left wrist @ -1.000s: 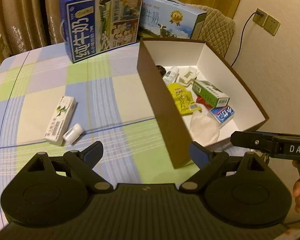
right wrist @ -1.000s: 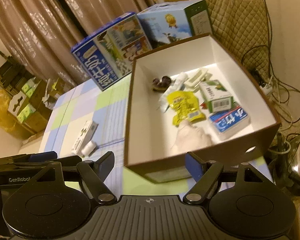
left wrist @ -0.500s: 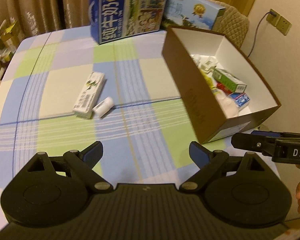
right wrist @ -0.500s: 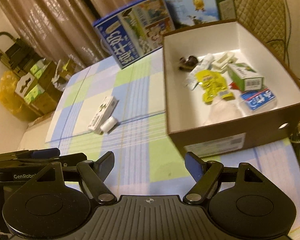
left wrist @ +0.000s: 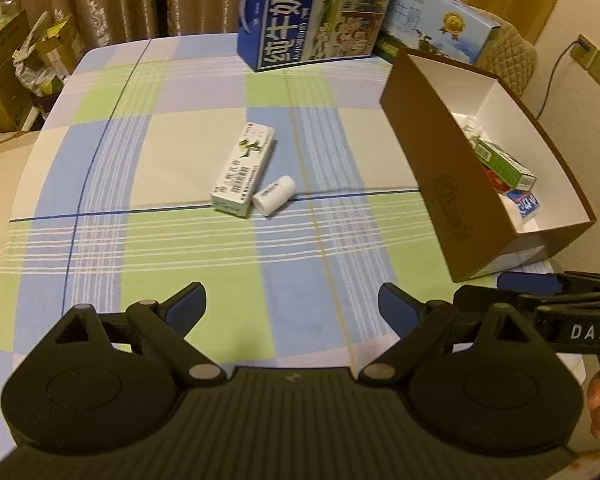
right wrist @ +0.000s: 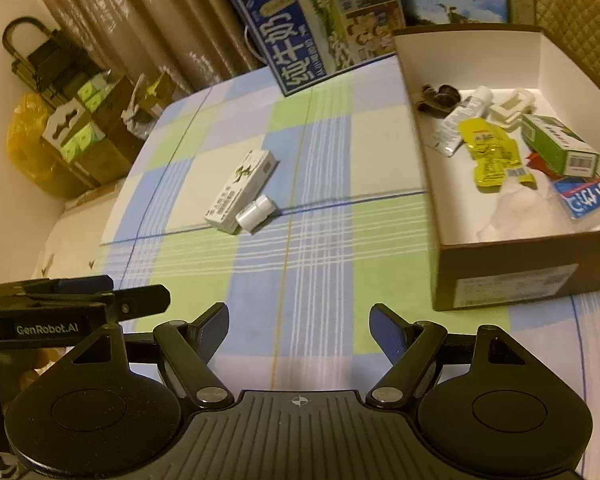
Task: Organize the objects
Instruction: 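Move both tools back over the white medicine box and pill bottle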
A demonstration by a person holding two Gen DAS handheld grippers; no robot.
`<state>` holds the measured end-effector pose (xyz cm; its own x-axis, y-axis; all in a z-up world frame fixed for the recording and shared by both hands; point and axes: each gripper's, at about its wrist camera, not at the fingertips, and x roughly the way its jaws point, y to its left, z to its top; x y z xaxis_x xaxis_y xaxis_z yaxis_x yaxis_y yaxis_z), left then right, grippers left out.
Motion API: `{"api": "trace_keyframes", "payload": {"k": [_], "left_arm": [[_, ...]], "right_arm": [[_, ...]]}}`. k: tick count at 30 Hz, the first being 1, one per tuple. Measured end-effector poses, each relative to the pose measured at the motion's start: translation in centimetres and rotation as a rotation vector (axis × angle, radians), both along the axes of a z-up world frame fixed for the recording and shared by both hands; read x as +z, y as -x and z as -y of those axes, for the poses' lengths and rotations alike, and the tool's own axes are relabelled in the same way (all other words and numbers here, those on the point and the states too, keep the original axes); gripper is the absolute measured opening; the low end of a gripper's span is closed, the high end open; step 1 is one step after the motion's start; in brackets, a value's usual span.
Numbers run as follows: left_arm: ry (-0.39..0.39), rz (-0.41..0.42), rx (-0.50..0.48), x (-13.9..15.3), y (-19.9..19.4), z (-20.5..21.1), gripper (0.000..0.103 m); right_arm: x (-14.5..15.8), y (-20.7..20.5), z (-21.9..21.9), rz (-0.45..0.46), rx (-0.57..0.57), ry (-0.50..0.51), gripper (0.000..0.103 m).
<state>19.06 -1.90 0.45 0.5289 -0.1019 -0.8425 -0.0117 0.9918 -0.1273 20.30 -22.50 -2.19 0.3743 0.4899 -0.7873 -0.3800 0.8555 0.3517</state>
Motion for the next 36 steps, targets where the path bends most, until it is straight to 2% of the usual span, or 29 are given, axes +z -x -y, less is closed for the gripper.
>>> {"api": "trace_keyframes", "payload": {"k": [16, 30, 36], "left_arm": [[-0.016, -0.044, 0.047, -1.8, -2.3, -3.6, 0.091], [-0.060, -0.096, 0.081, -5.0, -6.1, -6.2, 0.091], [-0.081, -0.124, 0.096, -6.9, -7.6, -7.3, 0.091]], "right_arm": [[-2.4, -2.6, -5.3, 0.022, 0.103, 0.066, 0.075], [-5.3, -6.4, -9.2, 0.050, 0.172, 0.115, 0.075], [-7.0, -7.6, -11.2, 0.113, 0.226, 0.147, 0.074]]}}
